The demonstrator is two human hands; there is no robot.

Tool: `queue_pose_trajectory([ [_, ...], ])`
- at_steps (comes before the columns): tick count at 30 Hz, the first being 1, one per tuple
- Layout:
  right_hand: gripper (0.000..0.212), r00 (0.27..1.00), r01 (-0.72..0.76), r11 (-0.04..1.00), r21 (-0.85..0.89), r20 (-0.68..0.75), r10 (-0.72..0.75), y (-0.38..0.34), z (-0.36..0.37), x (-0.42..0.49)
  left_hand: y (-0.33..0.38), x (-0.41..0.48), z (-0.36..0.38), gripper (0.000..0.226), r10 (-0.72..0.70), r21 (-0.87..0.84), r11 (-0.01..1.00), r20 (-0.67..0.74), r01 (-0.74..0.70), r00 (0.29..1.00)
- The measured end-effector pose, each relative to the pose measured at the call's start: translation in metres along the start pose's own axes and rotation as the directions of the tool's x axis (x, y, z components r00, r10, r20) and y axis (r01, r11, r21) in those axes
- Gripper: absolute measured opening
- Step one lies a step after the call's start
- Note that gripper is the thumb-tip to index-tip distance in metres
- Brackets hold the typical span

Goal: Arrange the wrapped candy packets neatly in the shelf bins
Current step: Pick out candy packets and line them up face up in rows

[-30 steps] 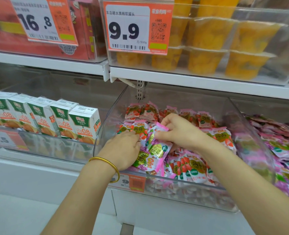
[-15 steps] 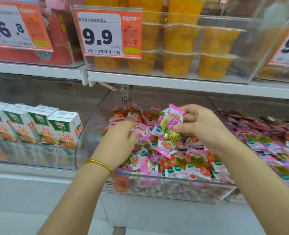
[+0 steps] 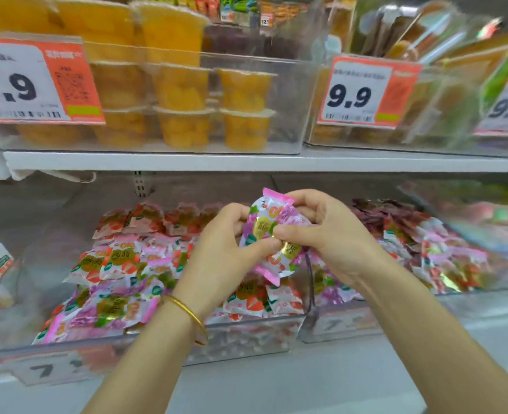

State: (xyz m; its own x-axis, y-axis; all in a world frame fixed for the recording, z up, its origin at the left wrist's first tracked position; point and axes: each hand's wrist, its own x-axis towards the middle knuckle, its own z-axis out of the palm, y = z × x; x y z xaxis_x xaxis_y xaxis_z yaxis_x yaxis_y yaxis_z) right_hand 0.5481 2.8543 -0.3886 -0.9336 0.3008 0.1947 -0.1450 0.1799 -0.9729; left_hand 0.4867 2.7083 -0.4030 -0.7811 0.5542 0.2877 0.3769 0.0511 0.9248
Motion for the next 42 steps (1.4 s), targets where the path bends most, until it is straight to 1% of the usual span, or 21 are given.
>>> queue_pose_trajectory([
  [3, 0.03, 0.995, -0.004, 1.0, 0.007, -0.1, 0.005, 0.005, -0.043, -0.013, 0.003, 0.006, 0.035, 0.025, 0.083, 0.02, 0.996, 0.04, -0.084, 0.996],
  [5, 0.025, 0.977, -0.015, 1.0, -0.013, -0.212, 0.012, 0.008, -0.077, -0.018, 0.004, 0.011, 0.053, 0.029, 0.139, 0.084, 0.986, 0.027, -0.141, 0.99],
  [8, 0.019, 0.937, -0.068, 0.994, -0.091, -0.348, 0.032, 0.018, -0.126, -0.022, 0.002, 0.018, 0.074, 0.027, 0.244, 0.232, 0.942, 0.03, -0.244, 0.969],
  [11, 0.015, 0.918, -0.176, 0.966, -0.192, -0.386, 0.09, 0.03, -0.161, -0.023, 0.001, 0.023, 0.09, 0.025, 0.31, 0.387, 0.867, 0.071, -0.313, 0.948],
  [13, 0.012, 0.924, -0.241, 0.944, -0.223, -0.35, 0.153, 0.033, -0.177, -0.022, 0.002, 0.027, 0.099, 0.024, 0.347, 0.473, 0.806, 0.108, -0.355, 0.932],
  [16, 0.007, 0.94, -0.306, 0.927, -0.215, -0.224, 0.258, 0.032, -0.187, -0.019, 0.003, 0.032, 0.113, 0.024, 0.361, 0.586, 0.708, 0.18, -0.395, 0.915],
  [19, 0.005, 0.92, -0.393, 0.906, -0.156, -0.068, 0.387, 0.033, -0.184, -0.01, 0.007, 0.034, 0.123, 0.026, 0.305, 0.701, 0.618, 0.203, -0.355, 0.93],
  [22, 0.003, 0.887, -0.434, 0.865, -0.25, 0.046, 0.459, 0.035, -0.177, -0.007, 0.01, 0.034, 0.126, 0.028, 0.23, 0.776, 0.553, 0.208, -0.303, 0.951],
  [24, 0.004, 0.876, -0.445, 0.851, -0.279, 0.062, 0.478, 0.038, -0.174, -0.008, 0.009, 0.034, 0.126, 0.026, 0.22, 0.805, 0.509, 0.221, -0.305, 0.95],
  [25, 0.009, 0.878, -0.438, 0.849, -0.295, 0.059, 0.474, 0.041, -0.172, -0.009, 0.009, 0.034, 0.127, 0.023, 0.215, 0.823, 0.471, 0.243, -0.318, 0.946],
  [27, 0.019, 0.895, -0.397, 0.837, -0.377, 0.045, 0.444, 0.043, -0.166, -0.009, 0.005, 0.035, 0.128, 0.019, 0.213, 0.848, 0.405, 0.277, -0.342, 0.937],
  [29, 0.02, 0.914, -0.34, 0.804, -0.487, 0.028, 0.404, 0.045, -0.162, -0.009, 0.006, 0.035, 0.13, 0.018, 0.203, 0.849, 0.365, 0.327, -0.381, 0.923],
  [31, 0.034, 0.928, -0.306, 0.778, -0.549, 0.011, 0.374, 0.046, -0.162, -0.01, 0.006, 0.03, 0.137, 0.018, 0.176, 0.821, 0.386, 0.384, -0.422, 0.907],
  [32, 0.031, 0.933, -0.309, 0.787, -0.533, -0.009, 0.361, 0.046, -0.165, -0.012, 0.003, 0.028, 0.141, 0.024, 0.156, 0.798, 0.417, 0.408, -0.434, 0.9],
  [34, 0.013, 0.936, -0.342, 0.853, -0.393, -0.062, 0.347, 0.043, -0.171, -0.016, -0.003, 0.025, 0.146, 0.031, 0.144, 0.774, 0.446, 0.434, -0.45, 0.889],
  [36, 0.012, 0.936, -0.345, 0.911, -0.224, -0.158, 0.316, 0.041, -0.18, -0.02, -0.004, 0.025, 0.149, 0.032, 0.117, 0.754, 0.482, 0.449, -0.445, 0.886],
  [37, 0.015, 0.931, -0.333, 0.924, -0.19, -0.222, 0.29, 0.042, -0.186, -0.022, -0.004, 0.025, 0.148, 0.033, 0.107, 0.744, 0.501, 0.454, -0.442, 0.885],
  [39, 0.02, 0.913, -0.314, 0.929, -0.197, -0.332, 0.238, 0.044, -0.194, -0.026, -0.005, 0.025, 0.148, 0.033, 0.093, 0.721, 0.54, 0.461, -0.434, 0.882],
  [42, 0.013, 0.871, -0.329, 0.906, -0.266, -0.455, 0.183, 0.049, -0.193, -0.031, -0.008, 0.024, 0.152, 0.033, 0.064, 0.7, 0.565, 0.491, -0.438, 0.869],
])
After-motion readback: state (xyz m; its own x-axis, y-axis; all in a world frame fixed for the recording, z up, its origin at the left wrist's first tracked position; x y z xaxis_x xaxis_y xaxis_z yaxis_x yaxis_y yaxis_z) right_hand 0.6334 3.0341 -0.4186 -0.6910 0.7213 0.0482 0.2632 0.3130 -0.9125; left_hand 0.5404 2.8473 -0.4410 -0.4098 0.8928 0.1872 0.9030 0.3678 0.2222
